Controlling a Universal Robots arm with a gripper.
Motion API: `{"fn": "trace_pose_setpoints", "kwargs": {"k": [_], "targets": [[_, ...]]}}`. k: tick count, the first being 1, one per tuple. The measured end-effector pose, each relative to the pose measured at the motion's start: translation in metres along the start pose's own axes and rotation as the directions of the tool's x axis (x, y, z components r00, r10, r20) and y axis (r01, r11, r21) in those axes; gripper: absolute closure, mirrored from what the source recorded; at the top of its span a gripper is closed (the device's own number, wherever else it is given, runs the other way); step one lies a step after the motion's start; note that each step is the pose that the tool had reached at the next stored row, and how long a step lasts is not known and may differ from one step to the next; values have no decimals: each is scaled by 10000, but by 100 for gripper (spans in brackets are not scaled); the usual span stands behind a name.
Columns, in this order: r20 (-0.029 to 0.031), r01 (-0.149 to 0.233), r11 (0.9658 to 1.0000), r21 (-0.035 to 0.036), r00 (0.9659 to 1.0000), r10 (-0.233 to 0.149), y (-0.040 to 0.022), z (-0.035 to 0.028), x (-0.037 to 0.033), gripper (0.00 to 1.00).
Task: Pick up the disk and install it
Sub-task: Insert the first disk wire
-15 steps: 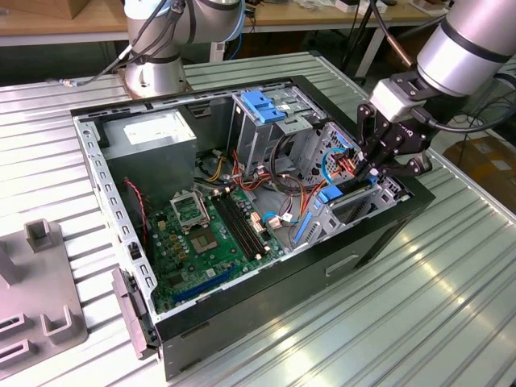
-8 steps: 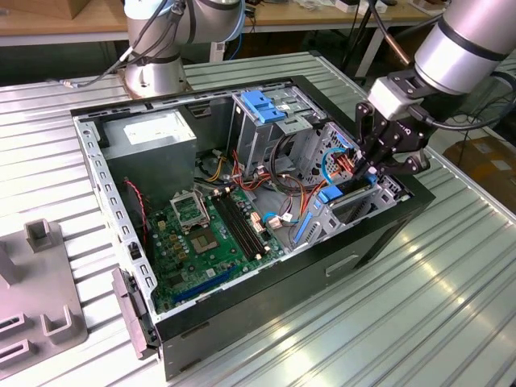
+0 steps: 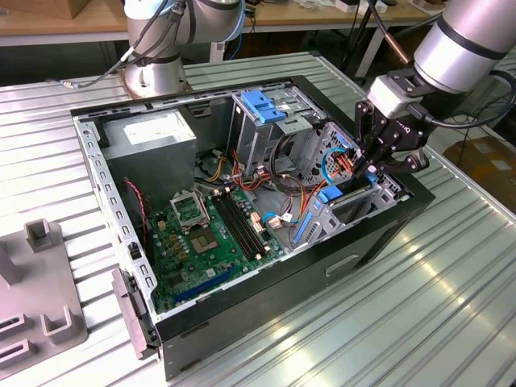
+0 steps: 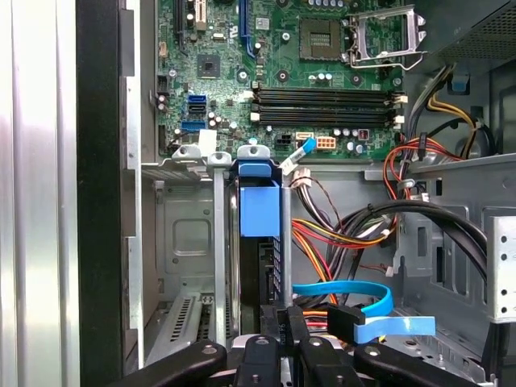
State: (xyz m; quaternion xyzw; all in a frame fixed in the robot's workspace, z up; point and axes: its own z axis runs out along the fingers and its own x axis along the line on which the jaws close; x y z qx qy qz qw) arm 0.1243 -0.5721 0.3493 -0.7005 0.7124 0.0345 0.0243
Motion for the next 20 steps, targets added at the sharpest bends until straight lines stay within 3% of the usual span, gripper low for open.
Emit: {"fn": "trace_pose_setpoints", "kwargs": {"k": [9, 20], "targets": [[-1, 0, 10000, 0, 10000, 0, -1, 23, 10, 84], [61, 1, 10000, -1, 10000, -1, 3, 3, 20, 84]]}}
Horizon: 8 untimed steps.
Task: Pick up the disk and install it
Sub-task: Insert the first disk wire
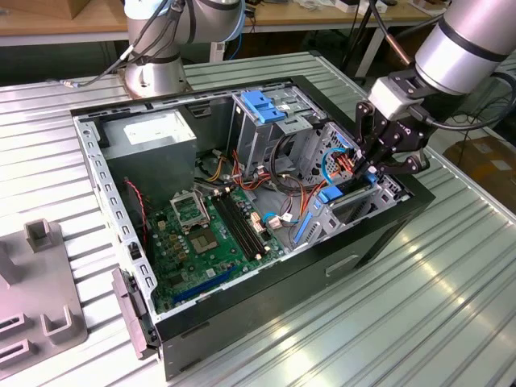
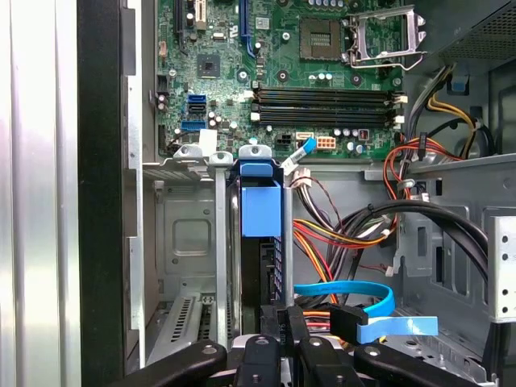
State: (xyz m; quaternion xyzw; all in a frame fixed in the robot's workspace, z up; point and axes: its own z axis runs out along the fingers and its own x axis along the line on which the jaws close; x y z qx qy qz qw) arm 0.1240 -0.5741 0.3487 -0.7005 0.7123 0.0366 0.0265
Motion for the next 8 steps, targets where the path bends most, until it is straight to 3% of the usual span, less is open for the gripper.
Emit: {"fn": "trace_pose_setpoints", "kwargs": {"k": [8], "targets": [[-1, -2, 10000, 0, 10000, 2, 12, -2, 29, 84]]}}
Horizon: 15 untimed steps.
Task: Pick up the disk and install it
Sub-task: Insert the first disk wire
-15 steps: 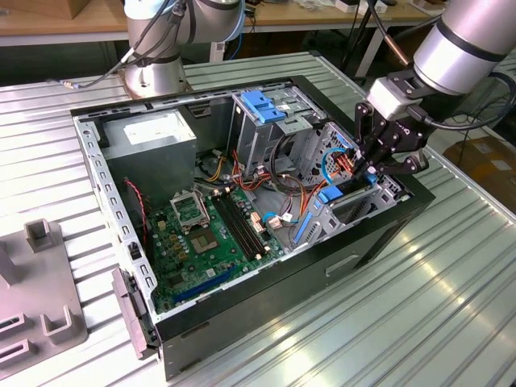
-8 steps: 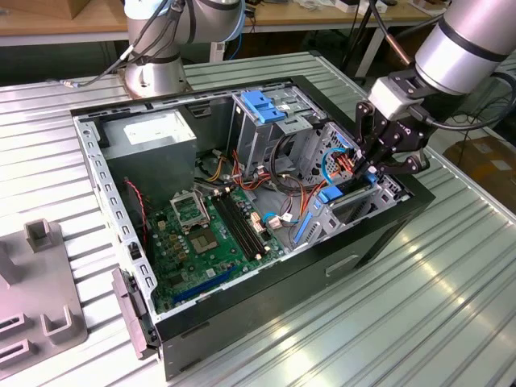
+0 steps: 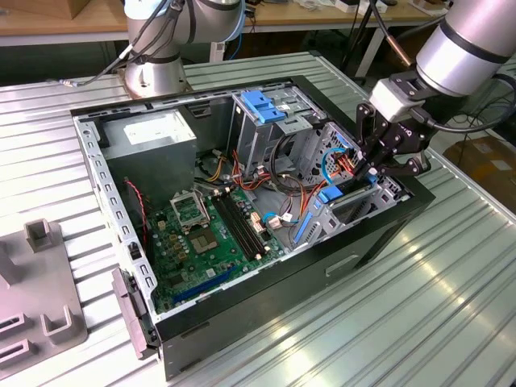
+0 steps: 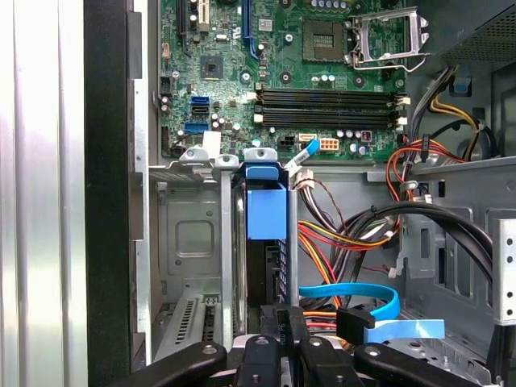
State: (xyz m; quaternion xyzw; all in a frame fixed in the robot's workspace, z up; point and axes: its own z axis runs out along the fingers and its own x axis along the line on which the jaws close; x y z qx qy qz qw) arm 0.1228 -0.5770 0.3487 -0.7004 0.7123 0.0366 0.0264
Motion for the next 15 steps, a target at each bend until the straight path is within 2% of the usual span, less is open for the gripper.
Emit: {"fn": "trace_pose_setpoints", "kwargs": {"k": [15], "targets": [[0, 0, 10000, 1, 10000, 0, 0, 18, -11, 84]]}}
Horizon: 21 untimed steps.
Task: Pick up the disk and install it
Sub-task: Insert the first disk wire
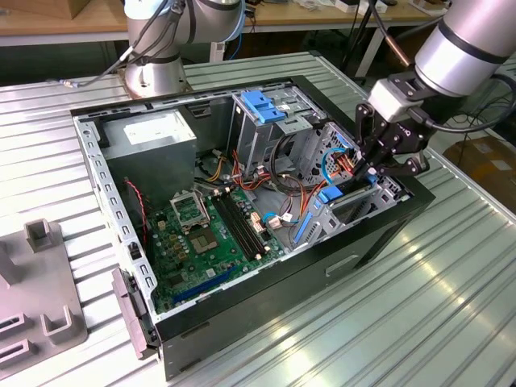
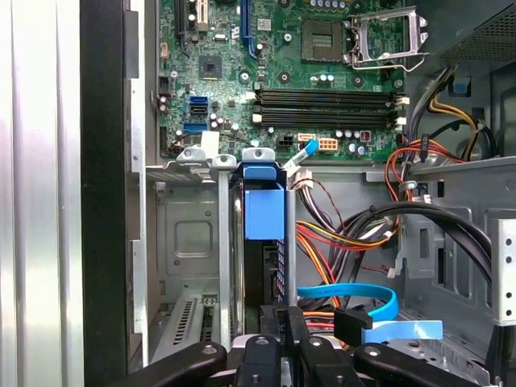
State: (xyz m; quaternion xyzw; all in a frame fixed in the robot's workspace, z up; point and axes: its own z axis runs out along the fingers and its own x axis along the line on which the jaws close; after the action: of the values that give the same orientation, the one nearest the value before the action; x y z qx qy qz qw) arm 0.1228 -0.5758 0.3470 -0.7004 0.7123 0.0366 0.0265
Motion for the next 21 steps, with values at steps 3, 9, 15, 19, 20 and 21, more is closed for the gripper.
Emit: {"fn": "trace_pose_setpoints", "kwargs": {"k": [3, 9, 15, 19, 20, 21], "targets": [[2, 0, 10000, -1, 10000, 0, 0, 23, 2, 84], [-4, -1, 10000, -12, 10000, 1, -1, 52, 5, 84], [-2, -1, 10000, -11, 10000, 1, 0, 26, 3, 83], [4, -1, 10000, -10, 10000, 1, 1, -37, -3, 76], [4, -1, 10000, -10, 10000, 1, 0, -38, -3, 76], [1, 0, 10000, -10, 10000, 0, 0, -40, -3, 78]]}}
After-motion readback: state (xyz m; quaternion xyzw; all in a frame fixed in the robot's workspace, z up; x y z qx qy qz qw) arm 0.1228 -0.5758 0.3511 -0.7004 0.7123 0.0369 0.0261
